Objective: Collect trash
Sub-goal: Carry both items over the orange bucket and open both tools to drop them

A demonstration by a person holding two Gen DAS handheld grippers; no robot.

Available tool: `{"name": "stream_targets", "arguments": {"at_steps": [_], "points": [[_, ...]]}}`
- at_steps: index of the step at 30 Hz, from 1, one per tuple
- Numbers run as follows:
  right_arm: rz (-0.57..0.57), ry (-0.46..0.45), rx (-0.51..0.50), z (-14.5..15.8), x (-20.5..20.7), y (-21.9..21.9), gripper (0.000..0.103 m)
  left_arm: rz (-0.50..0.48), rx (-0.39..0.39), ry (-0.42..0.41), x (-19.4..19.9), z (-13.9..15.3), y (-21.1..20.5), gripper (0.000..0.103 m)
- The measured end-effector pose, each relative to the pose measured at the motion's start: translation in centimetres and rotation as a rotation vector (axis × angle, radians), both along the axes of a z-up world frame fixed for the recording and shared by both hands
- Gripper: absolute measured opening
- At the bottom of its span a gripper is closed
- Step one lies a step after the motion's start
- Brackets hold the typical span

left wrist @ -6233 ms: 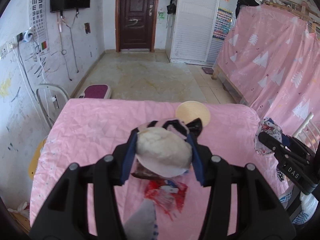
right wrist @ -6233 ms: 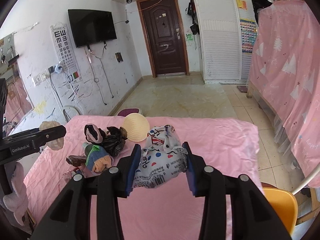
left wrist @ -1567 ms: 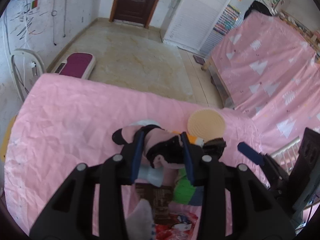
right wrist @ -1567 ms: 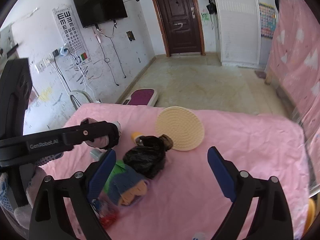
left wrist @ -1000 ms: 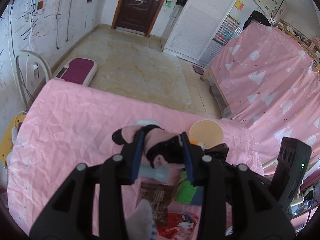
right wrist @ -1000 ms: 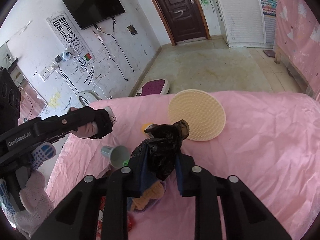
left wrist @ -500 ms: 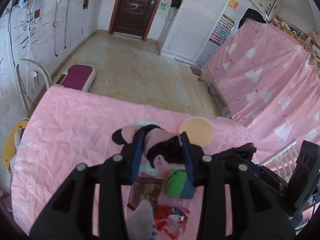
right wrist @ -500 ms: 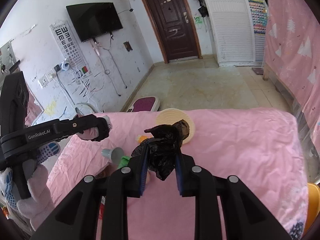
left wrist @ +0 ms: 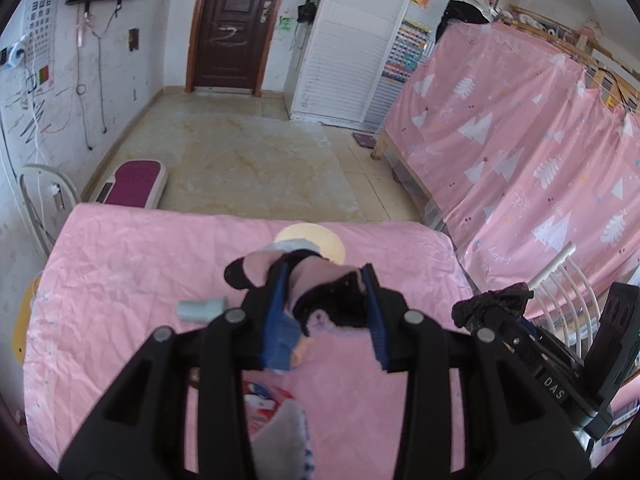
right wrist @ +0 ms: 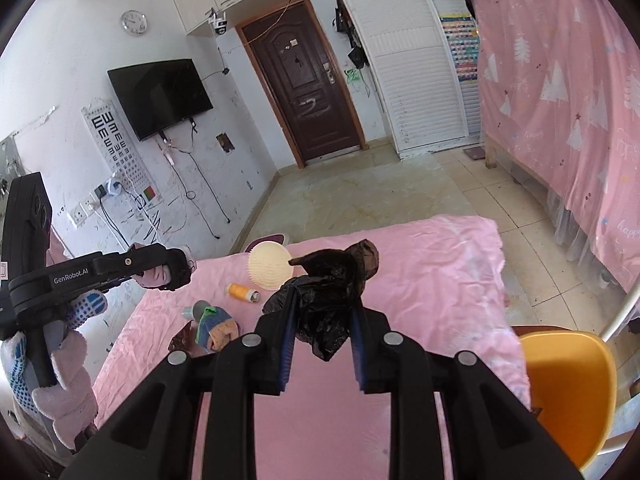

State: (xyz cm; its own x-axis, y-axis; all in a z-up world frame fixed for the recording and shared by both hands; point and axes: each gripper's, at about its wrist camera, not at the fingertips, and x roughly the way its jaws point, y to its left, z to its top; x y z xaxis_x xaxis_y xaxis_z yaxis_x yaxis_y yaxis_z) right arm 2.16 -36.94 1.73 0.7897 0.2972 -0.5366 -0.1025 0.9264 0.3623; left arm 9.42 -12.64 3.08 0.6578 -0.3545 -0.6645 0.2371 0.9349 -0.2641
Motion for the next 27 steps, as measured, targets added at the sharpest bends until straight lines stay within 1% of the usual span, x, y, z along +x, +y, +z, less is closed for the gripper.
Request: {"name": "stream_targets", "arguments": {"at_steps": [3, 7, 11, 15, 20, 27], "points": [[-0.021, -0.015, 0.007, 0.2, -1.2, -1.7, 0.014, -0.025, 0.018, -0.006, -0.6, 0.2, -1.9, 0.035], [-0.070, -0.037, -0.029, 0.4, -2.8, -3.2, 0.014, -0.072, 0.038, -0.008, -1.5, 0.4, -5.0, 0.035], [-0.126, -0.049, -0.080, 0.3, -4.5, -5.2, 0.014, -0.151, 0.040, 0.000, -2.5, 0.0, -8.6, 0.035], [-0.192, -0.045, -0.118, -0.4, -6.4, -7.9, 0.014, -0.239, 0.040, 0.004, -3.6, -0.5, -12.2, 0.035], [-0.244, -0.027, -0.123, -1.6, -8.3, -11.5, 0.014, -0.351, 0.039, 0.016, -4.8, -1.4, -17.1, 0.035], [-0.299, -0.006, -0.111, -3.3, -10.1, -15.4, 0.014, -0.438, 0.057, 0.046, -5.6, -2.6, -22.6, 0.036]]}}
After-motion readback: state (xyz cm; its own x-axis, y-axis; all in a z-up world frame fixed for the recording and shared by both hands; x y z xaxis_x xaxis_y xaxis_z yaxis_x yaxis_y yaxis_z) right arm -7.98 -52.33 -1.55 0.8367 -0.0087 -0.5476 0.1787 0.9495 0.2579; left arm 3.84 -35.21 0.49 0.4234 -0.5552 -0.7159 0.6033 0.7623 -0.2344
